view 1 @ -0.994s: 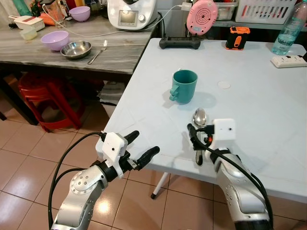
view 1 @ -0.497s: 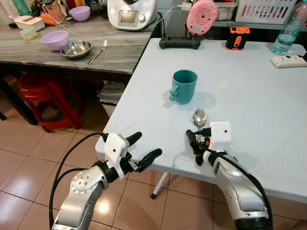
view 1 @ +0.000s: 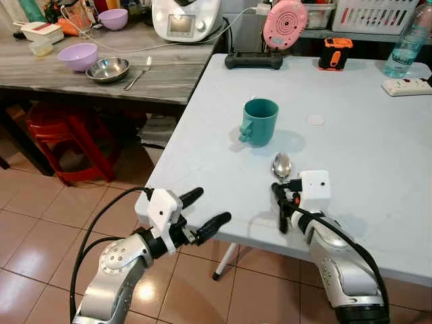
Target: Setting the table
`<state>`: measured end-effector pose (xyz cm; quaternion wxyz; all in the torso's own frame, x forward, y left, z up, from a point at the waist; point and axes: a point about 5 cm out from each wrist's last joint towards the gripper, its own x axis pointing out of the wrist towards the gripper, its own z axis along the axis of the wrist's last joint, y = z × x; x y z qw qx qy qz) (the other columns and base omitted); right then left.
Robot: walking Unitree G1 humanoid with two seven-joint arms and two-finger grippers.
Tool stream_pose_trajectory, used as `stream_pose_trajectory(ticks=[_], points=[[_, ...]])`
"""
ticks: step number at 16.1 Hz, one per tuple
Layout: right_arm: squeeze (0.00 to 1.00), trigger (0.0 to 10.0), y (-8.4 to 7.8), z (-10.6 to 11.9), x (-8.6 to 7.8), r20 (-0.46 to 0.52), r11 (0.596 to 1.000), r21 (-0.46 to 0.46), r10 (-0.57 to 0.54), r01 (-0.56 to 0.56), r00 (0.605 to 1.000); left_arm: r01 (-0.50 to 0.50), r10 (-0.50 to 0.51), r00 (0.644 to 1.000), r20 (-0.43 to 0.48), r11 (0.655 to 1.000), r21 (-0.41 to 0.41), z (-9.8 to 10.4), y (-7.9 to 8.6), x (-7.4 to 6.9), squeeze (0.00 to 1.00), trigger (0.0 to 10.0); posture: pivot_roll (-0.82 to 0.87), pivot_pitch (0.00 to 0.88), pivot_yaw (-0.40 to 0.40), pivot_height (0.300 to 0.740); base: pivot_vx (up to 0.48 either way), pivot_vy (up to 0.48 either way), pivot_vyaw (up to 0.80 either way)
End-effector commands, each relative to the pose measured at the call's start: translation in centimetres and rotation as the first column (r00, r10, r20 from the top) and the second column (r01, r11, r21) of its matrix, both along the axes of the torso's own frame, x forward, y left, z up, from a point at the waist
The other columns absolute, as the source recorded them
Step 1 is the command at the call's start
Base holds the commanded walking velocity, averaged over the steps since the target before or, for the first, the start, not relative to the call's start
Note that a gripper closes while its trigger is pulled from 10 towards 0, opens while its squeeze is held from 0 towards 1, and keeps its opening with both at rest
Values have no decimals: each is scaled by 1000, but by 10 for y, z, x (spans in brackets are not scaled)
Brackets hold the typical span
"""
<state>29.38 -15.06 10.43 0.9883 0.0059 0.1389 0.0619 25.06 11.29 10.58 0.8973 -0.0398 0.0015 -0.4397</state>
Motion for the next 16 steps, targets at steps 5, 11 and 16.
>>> stream_pose_trajectory(ticks=[5,11,16], points=[[0,0,-7,-21,-6,-117,999,4,-33,34,993,40,-40,999,-2,999,-2,3,0,-3,0,10000,-99,101,65,740,0,0,0],[0,0,-11,-25,-7,-139,999,11,-50,52,989,43,-43,999,11,999,16,4,3,0,0,10000,-99,104,66,740,0,0,0],[0,0,-17,-26,-9,-150,995,18,-99,103,984,42,-43,999,18,999,19,5,3,0,0,10000,-103,104,69,740,0,0,0]])
